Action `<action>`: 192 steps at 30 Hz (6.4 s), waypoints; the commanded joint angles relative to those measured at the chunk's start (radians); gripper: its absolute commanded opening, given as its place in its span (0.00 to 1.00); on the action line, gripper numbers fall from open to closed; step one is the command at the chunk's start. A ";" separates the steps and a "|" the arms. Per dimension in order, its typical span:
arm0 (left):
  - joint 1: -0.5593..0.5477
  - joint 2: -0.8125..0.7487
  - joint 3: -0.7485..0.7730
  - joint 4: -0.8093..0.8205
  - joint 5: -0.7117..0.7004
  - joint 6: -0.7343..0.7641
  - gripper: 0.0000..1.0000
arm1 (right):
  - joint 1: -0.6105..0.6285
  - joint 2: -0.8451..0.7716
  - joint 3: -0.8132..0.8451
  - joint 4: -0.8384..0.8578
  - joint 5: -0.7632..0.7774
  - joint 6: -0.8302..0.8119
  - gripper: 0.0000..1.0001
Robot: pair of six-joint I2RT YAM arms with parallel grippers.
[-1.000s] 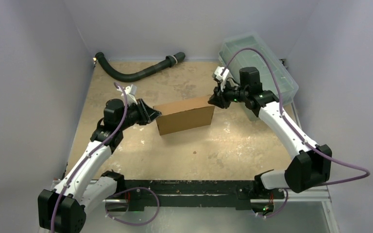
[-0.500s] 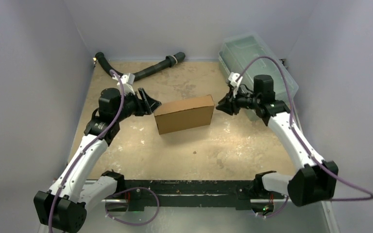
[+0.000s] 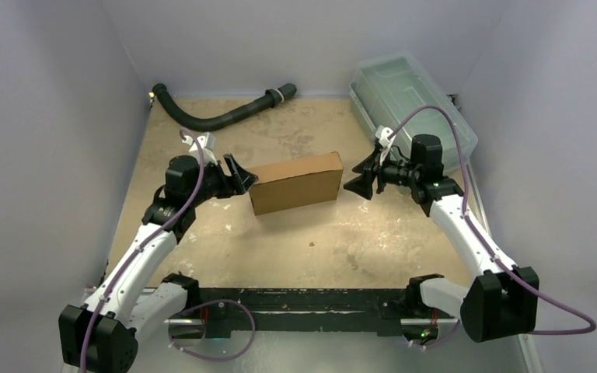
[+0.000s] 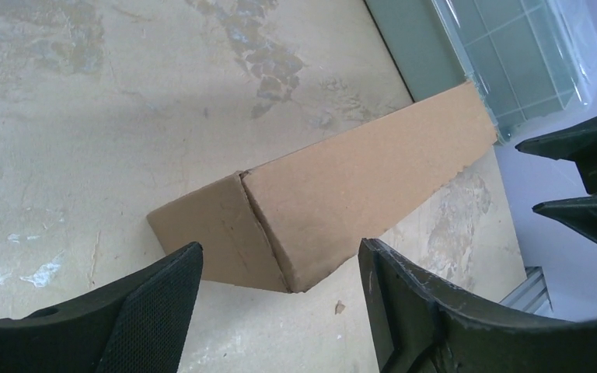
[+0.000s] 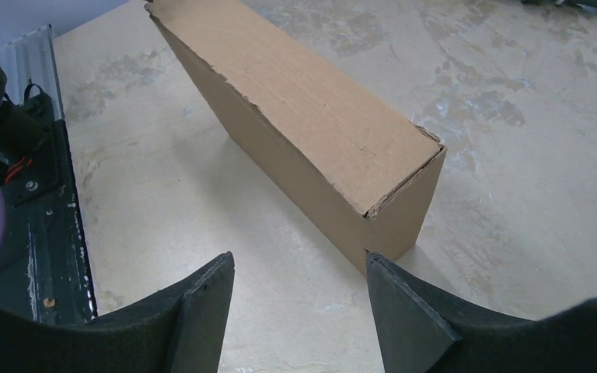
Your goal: Fold the paper box
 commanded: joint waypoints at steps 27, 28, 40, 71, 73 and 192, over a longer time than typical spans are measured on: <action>0.010 -0.002 -0.202 0.223 0.096 -0.129 0.16 | -0.012 0.031 0.006 0.066 0.040 0.065 0.72; 0.010 -0.006 -0.213 0.225 0.103 -0.140 0.16 | -0.014 0.028 0.007 0.065 0.040 0.063 0.72; 0.005 -0.102 -0.316 0.229 0.119 -0.261 0.11 | -0.024 0.041 0.018 0.012 0.050 0.006 0.70; -0.038 -0.130 -0.260 0.146 0.042 -0.224 0.28 | -0.023 0.183 0.063 -0.096 0.012 -0.003 0.31; -0.038 -0.165 -0.221 0.076 0.001 -0.197 0.37 | -0.024 0.183 0.060 -0.102 0.027 -0.028 0.28; -0.344 0.633 0.231 0.535 0.070 -0.083 0.28 | -0.062 -0.247 0.092 -0.417 0.128 -0.540 0.32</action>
